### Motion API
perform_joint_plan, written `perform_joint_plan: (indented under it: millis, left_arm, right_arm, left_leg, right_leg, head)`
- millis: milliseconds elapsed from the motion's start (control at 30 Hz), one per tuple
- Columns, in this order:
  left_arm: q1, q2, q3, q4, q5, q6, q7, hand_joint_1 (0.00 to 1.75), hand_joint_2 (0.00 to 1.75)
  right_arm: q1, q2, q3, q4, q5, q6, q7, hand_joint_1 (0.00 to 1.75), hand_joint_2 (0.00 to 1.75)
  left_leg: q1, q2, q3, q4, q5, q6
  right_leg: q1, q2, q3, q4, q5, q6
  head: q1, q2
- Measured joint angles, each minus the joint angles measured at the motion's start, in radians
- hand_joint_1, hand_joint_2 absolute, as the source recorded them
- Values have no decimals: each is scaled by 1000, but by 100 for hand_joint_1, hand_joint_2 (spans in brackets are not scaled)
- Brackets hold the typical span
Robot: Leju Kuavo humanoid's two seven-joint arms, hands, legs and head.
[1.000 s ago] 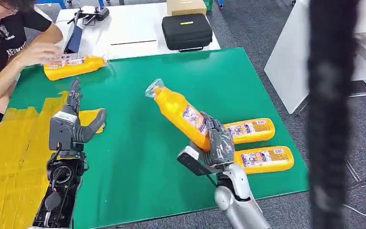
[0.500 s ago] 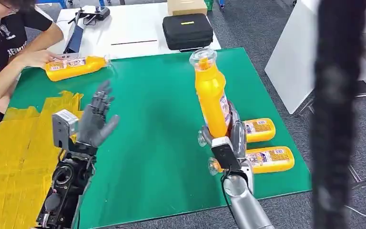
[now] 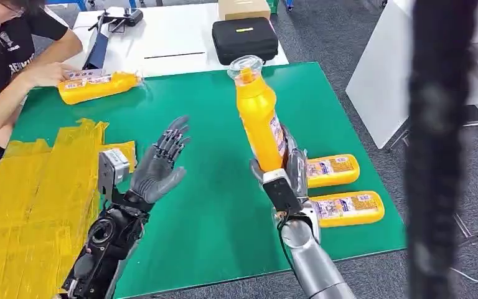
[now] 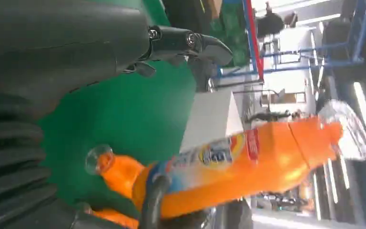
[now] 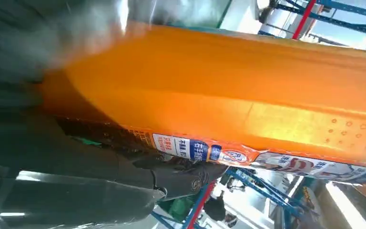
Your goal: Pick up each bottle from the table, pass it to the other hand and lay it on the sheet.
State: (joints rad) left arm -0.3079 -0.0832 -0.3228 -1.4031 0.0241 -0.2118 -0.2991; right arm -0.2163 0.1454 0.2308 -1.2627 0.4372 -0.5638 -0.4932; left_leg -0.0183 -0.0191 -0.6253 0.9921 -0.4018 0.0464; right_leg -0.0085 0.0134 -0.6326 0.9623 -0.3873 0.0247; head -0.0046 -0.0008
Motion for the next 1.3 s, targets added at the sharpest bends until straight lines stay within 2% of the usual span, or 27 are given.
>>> perform_joint_plan:
  millis: [200,500,833,1300]
  left_arm:
    - [-22,-1,-92,8,48,-3,15,0,175]
    - [-43,-1,-108,64,94,3,11,0,175]
    - [-68,0,-85,96,121,-2,19,0,175]
    - [-96,0,-84,143,132,-1,20,0,175]
  right_arm:
    - [-25,3,45,35,13,18,28,175,175]
    - [-59,37,193,167,222,10,117,175,175]
    - [-67,45,303,234,212,17,108,175,175]
    - [-68,38,330,240,209,18,108,175,175]
  left_leg:
    - [0,0,0,0,0,0]
    - [1,0,0,0,0,0]
    - [0,0,-1,0,0,0]
    - [0,0,-1,0,0,0]
  right_leg:
    - [0,0,0,0,0,0]
    - [1,0,-1,0,0,0]
    - [0,0,-1,0,0,0]
    - [0,0,-1,0,0,0]
  head:
    - [0,0]
    - [0,0]
    - [-1,0]
    - [0,0]
